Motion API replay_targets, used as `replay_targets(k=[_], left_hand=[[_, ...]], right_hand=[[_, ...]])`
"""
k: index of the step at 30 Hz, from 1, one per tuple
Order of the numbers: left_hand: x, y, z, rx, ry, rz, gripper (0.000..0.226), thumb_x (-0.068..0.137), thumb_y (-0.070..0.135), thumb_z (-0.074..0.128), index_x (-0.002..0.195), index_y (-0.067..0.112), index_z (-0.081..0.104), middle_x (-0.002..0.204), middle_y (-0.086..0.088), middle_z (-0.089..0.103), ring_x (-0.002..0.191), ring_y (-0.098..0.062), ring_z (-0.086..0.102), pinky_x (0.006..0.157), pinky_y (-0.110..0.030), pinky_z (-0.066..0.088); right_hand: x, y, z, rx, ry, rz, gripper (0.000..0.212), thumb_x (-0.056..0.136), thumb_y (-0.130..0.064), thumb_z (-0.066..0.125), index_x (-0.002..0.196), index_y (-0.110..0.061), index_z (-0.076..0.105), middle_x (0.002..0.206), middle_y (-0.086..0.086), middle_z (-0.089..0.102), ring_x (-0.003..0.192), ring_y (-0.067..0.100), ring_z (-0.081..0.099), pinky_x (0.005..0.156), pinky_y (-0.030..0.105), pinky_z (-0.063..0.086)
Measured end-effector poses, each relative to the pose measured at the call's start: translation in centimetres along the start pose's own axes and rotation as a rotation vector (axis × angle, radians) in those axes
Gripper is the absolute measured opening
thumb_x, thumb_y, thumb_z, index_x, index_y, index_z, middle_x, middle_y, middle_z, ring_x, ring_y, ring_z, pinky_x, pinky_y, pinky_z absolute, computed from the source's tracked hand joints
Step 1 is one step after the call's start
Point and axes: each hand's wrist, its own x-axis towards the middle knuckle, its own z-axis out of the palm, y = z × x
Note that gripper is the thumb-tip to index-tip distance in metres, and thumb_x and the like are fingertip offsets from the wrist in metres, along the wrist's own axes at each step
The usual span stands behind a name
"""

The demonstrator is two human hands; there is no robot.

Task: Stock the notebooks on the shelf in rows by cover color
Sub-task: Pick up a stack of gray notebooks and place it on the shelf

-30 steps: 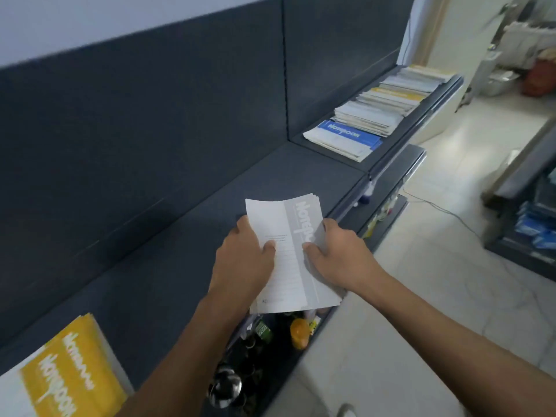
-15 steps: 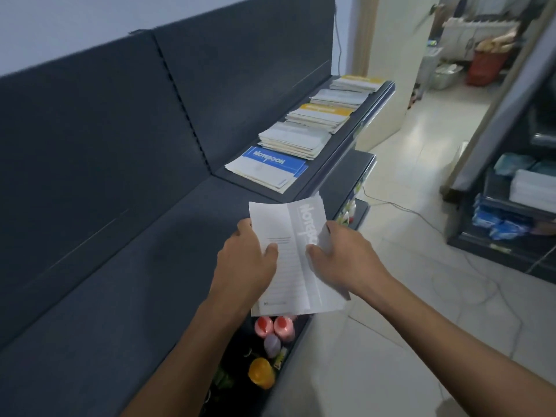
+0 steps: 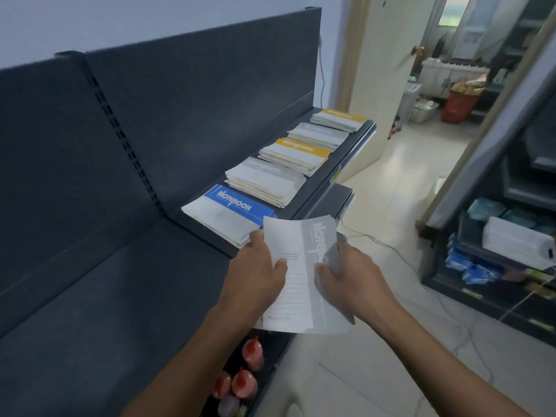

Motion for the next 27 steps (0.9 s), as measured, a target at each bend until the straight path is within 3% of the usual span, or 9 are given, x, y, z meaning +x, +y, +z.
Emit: replay_targets(k=[4,11,18,22,27], left_hand=[[5.9,2.8,1.4,0.018,0.011,0.054,0.05,0.096,0.037,0.058,0.134,0.015,0.033,0.116,-0.005,0.059,0.09,-0.017,0.051,0.074,-0.03,0.042],[14.4,7.8,3.7,0.056,-0.001,0.116,0.056,0.095,0.036,0.058,0.138,0.011,0.032,0.12,-0.012,0.062,0.103,-0.03,0.062,0.083,-0.041,0.051],[21.7,13.4,7.7,0.09,-0.009,0.194,0.048,0.095,0.038,0.058,0.13,0.011,0.039,0.119,-0.012,0.064,0.104,-0.03,0.062,0.08,-0.036,0.047],[26.0,17.2,10.8,0.094,-0.009,0.2,0.042,0.093,0.039,0.059,0.121,0.015,0.041,0.115,-0.007,0.065,0.099,-0.027,0.062,0.071,-0.032,0.04],[31.3,23.1,14.6,0.103,-0.005,0.187,0.045,0.092,0.04,0.061,0.126,0.018,0.042,0.117,-0.003,0.063,0.099,-0.024,0.061,0.074,-0.033,0.043]], right_hand=[[5.4,0.9,-2.3,-0.018,0.02,0.042,0.021,0.092,-0.029,0.05,0.096,-0.01,0.059,0.092,0.005,0.067,0.078,0.026,0.063,0.074,0.038,0.056],[13.0,3.4,-5.7,0.022,0.051,0.077,0.027,0.093,-0.028,0.052,0.107,-0.006,0.06,0.1,0.008,0.069,0.086,0.027,0.065,0.079,0.043,0.057],[20.4,8.4,-8.6,0.048,0.078,0.117,0.029,0.093,-0.028,0.053,0.106,-0.003,0.061,0.099,0.009,0.07,0.086,0.028,0.065,0.076,0.039,0.057],[25.5,12.3,-10.8,0.059,0.063,0.11,0.023,0.095,-0.03,0.053,0.104,-0.01,0.058,0.096,0.003,0.067,0.081,0.023,0.062,0.074,0.036,0.056],[32.1,17.9,-14.3,0.102,0.051,0.098,0.02,0.094,-0.035,0.053,0.104,-0.017,0.055,0.098,-0.001,0.064,0.082,0.019,0.062,0.073,0.038,0.057]])
